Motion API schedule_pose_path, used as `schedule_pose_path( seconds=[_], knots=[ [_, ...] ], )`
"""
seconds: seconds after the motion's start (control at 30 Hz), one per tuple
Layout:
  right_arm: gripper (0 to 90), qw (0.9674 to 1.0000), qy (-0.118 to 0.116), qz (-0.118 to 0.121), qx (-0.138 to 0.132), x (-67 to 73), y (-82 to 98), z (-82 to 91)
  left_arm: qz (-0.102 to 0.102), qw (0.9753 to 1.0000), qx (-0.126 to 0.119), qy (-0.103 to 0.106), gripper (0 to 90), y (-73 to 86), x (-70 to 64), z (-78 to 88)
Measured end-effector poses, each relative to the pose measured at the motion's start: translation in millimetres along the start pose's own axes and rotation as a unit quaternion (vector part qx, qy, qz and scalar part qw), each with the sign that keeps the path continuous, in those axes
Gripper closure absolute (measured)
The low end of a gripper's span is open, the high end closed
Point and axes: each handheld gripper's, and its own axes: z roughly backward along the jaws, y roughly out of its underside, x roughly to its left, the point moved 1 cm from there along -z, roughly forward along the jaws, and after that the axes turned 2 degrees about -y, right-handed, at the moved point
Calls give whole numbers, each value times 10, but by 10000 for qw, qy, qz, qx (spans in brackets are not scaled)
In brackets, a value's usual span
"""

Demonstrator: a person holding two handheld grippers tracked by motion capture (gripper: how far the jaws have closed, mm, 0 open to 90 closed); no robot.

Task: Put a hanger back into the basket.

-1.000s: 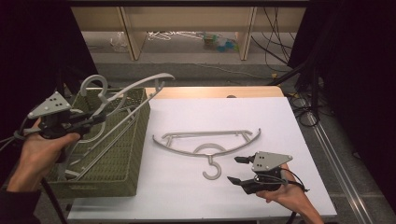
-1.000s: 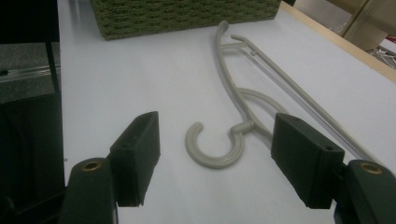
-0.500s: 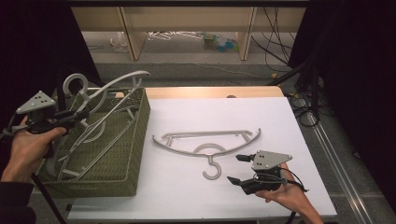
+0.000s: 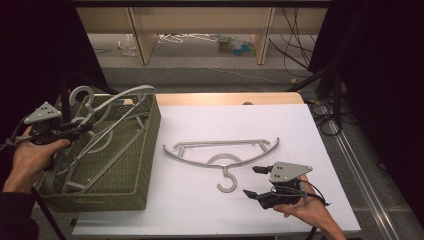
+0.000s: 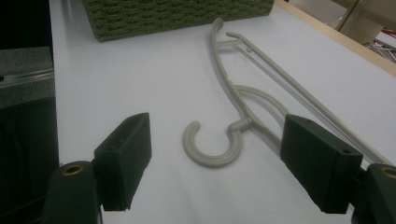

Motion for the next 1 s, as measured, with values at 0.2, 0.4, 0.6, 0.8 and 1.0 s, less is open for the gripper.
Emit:
schedule_pose_path(
  seconds=[0.2, 0.4, 0.6, 0.8, 1.0],
  knots=[
    [259, 10000, 4, -6, -15, 0, 5, -9, 49, 9999, 118, -26, 785, 80, 37, 1],
    [259, 10000, -24, -8, 55, -4, 9, -7, 96, 9993, 351, 1, 785, 217, 100, -24],
    [259, 10000, 1, -18, 34, 1, 13, -25, -235, 9963, 816, 99, 784, 241, 108, -111],
    [259, 10000, -19, -19, 85, -5, 15, -11, -92, 9966, 789, 223, 782, 296, 58, -258],
    [259, 10000, -34, -11, 62, 1, 17, -28, -147, 9950, 961, 241, 782, 361, 56, -359]
  ],
)
